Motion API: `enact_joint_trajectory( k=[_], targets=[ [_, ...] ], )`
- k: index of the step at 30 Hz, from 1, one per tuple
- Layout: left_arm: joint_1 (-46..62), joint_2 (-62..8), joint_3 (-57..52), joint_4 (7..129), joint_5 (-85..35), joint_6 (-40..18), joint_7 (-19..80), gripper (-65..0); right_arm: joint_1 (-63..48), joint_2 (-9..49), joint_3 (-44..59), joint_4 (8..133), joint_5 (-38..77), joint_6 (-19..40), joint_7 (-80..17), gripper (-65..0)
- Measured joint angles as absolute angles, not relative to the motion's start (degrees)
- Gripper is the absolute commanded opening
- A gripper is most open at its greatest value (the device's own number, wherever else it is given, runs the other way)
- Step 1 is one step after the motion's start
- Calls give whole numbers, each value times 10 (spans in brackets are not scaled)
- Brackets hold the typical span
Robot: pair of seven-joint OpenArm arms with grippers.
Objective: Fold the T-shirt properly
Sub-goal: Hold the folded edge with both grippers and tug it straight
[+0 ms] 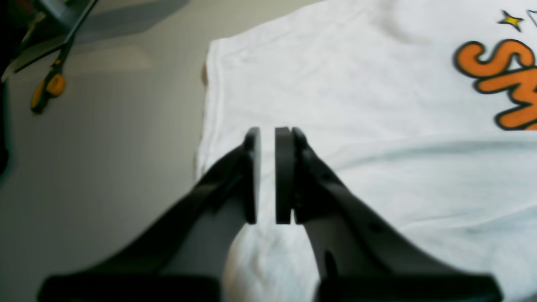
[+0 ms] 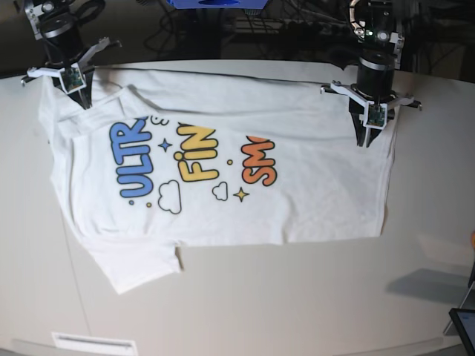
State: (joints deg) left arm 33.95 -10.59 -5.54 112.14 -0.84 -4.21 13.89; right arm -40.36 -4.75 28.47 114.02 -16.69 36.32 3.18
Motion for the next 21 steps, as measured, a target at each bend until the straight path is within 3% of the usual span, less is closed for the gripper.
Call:
enact_joint_trajectory(
  k=[5,15,21],
  targets=[
    [339,-106,-56,1095,-2,-39,138,-593,-437,-40,246,1140,-167,366,34,-624],
    [346,-107,-56,1057,-2,-41,138,-593,-470,-13,175,1140,-167,364,32,-373],
    [347,-107,-56,1050,-2,-39,137,-593,-465,-17,141,1140,-216,360,31,-348]
  ],
)
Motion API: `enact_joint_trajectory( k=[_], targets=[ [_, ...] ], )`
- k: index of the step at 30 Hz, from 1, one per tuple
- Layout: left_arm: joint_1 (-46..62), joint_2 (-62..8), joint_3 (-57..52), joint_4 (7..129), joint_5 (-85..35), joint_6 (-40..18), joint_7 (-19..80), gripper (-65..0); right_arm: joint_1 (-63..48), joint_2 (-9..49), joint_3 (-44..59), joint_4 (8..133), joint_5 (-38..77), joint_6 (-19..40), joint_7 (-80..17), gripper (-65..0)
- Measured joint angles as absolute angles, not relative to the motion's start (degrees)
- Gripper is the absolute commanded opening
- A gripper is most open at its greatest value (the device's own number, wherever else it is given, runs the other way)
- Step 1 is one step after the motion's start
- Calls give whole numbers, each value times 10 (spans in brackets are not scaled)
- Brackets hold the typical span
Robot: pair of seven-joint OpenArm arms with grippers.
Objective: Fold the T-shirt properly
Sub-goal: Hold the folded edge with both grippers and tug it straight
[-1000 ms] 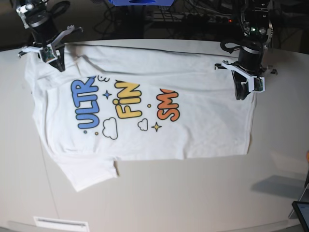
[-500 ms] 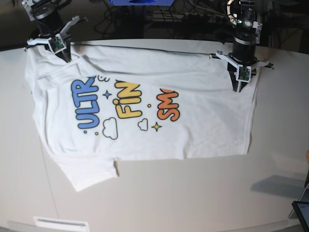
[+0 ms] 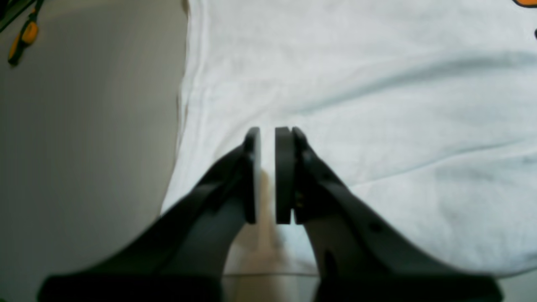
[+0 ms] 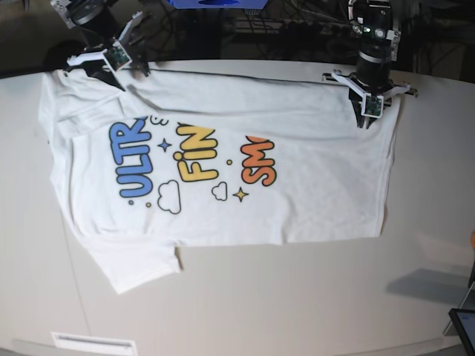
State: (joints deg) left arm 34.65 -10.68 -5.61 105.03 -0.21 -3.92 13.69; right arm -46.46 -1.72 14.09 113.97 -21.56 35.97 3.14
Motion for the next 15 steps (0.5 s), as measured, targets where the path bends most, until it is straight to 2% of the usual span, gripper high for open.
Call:
enact_joint_trajectory(
  k=[6,15],
  targets=[
    [351,-107,-57,1050,-2,-39,136,-593,-430,-19,107,1140,-244,360,-27,-351],
    [359,-109,-60,1050,-2,-39,137,-593,-419,-18,111,1138,-244,360,-34,-351]
  ],
)
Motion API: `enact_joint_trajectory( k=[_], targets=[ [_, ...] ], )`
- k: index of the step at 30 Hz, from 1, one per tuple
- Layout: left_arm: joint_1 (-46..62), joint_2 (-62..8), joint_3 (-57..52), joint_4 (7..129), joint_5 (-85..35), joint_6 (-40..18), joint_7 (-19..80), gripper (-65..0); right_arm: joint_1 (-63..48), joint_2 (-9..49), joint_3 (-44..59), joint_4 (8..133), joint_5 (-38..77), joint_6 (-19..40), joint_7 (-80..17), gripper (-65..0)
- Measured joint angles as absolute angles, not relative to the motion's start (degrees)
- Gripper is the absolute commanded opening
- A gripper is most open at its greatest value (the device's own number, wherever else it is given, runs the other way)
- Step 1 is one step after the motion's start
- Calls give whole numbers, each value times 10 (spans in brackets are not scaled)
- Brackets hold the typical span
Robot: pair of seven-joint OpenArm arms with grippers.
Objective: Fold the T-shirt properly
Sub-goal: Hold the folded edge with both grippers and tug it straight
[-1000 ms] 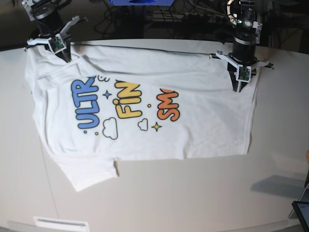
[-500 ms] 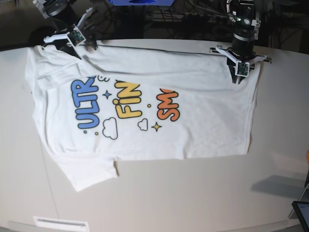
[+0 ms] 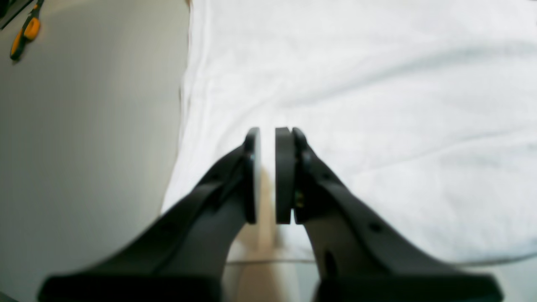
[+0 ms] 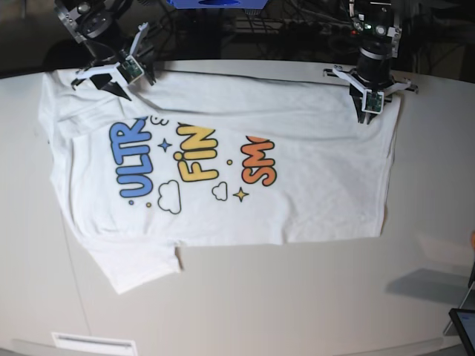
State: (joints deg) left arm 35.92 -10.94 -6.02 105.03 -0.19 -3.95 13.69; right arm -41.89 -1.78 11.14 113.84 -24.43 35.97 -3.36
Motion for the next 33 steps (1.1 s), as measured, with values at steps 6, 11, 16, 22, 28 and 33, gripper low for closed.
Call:
enact_joint_trajectory(
  k=[6,11,16,22,28,33],
  targets=[
    [359,-109,-60,1050,-2,-39,136,-593,-408,-18,112,1130,-244,359,-38,-351],
    [359,-110,-61,1050,-2,-40,137,-593,-381,-18,132,1129,-244,359,-81,-353],
    [359,-109,-61,1050,-2,-39,136,-593,-376,-18,146,1127,-244,359,-85,-353],
    [357,-109,-61,1050,-2,-39,136,-593,-381,-18,146,1127,-244,360,-85,-353],
    [357,-109,-61,1050,-2,-39,136,-593,-396,-18,146,1127,-243,360,-87,-353],
    [357,-110,-62,1050,-2,-40,137,-593,-394,-33,143,1127,-242,362,-86,-353]
  ],
)
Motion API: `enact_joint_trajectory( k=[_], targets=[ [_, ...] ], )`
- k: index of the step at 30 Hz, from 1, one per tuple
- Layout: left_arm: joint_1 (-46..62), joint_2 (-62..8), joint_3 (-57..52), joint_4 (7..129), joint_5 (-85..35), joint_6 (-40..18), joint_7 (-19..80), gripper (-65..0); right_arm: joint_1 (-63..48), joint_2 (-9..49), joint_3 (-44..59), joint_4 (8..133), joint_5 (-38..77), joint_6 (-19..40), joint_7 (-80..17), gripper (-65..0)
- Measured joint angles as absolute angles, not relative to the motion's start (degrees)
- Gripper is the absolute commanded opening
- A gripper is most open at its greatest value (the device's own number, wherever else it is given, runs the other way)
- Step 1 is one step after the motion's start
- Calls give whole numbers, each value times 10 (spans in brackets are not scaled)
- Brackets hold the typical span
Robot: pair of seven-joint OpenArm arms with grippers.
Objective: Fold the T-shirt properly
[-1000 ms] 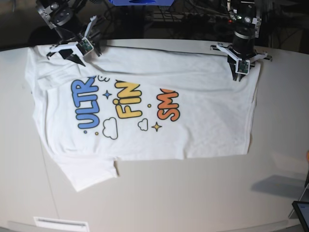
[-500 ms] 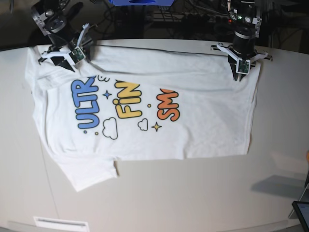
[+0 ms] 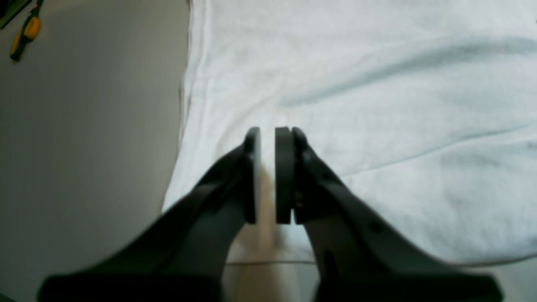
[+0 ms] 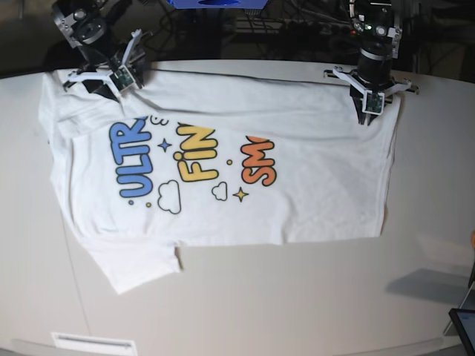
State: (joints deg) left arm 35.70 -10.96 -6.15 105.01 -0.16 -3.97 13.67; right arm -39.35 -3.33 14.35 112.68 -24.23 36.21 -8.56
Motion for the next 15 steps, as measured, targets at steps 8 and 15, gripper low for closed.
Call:
enact_joint_trajectory(
  k=[8,15],
  targets=[
    [357,-110,-62,1050,-2,-39,137,-593,-392,-32,144,1127,-242,360,-87,-570],
    [357,-110,-62,1050,-2,-39,137,-593,-382,-32,144,1126,-242,361,-124,-625]
  ],
)
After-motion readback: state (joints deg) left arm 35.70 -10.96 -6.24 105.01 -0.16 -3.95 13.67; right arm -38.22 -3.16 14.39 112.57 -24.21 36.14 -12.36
